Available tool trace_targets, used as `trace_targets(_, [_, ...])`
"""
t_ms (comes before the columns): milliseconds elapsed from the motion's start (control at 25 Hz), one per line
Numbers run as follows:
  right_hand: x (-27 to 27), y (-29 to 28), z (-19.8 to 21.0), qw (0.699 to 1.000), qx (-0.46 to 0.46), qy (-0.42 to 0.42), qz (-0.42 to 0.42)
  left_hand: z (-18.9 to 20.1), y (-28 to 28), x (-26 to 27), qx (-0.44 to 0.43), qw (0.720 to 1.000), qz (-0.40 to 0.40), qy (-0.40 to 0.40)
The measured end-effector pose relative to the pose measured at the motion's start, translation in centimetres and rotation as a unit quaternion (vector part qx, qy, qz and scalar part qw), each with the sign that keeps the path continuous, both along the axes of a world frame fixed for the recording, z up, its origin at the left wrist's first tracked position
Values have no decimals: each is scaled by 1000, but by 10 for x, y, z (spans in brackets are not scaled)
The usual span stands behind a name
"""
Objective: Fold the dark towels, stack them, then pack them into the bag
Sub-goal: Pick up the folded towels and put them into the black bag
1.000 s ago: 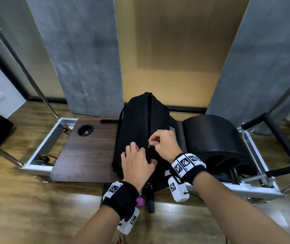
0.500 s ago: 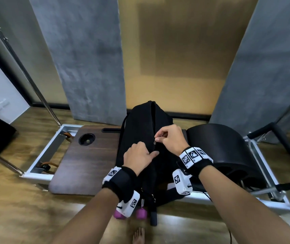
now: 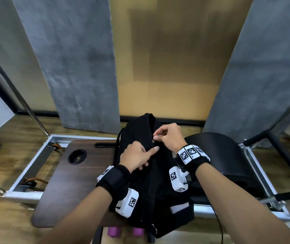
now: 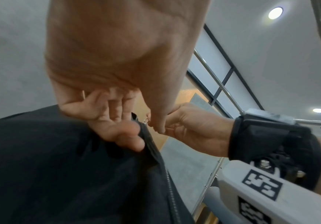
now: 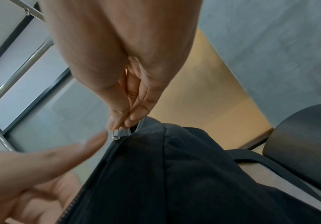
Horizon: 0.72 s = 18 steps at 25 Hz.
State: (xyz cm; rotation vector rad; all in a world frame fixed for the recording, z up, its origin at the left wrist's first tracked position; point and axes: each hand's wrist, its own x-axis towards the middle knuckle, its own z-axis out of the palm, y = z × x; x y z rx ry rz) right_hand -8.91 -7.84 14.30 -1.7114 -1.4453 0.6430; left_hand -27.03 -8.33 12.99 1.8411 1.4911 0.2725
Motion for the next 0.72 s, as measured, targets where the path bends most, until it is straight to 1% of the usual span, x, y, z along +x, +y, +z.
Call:
trace_targets(40, [2, 5, 1, 1000, 1, -2, 1, 0, 10, 4, 19, 1000, 0, -13])
trace_targets(80, [4, 11, 1, 1000, 3, -7, -1, -1, 18, 7, 15, 999, -14, -31])
trace_targets(160, [7, 23, 1, 1000, 5, -10, -9, -6, 29, 8, -40, 996, -55, -53])
trace_targets(240, [9, 38, 1, 1000, 6, -3, -24, -9, 40, 7, -109, 989, -87, -47])
trace_targets(280, [10, 46, 1, 999, 7, 0, -32, -7, 46, 7, -132, 986, -96, -41])
trace_targets(320, [11, 53, 1, 999, 7, 3, -38, -4, 53, 8, -136, 985, -95, -38])
trace_targets(360, [13, 60, 3, 999, 6, 4, -39, -1, 60, 11, -115, 989, -83, -31])
trace_targets(440, [17, 74, 5, 1000, -2, 12, -29, 2, 73, 13, -19, 999, -34, 1])
trace_targets(480, [18, 80, 5, 999, -7, 21, -24, 3, 78, 14, 14, 1000, -15, 14])
trace_targets(520, [19, 85, 6, 999, -11, 26, -24, 2, 82, 14, 19, 1000, -8, 18])
trace_targets(640, [21, 106, 6, 999, -12, 25, -46, -2, 88, 16, -39, 998, -27, 31])
trace_targets(720, [21, 122, 5, 998, -16, 28, -62, -6, 88, 17, -50, 997, -35, 47])
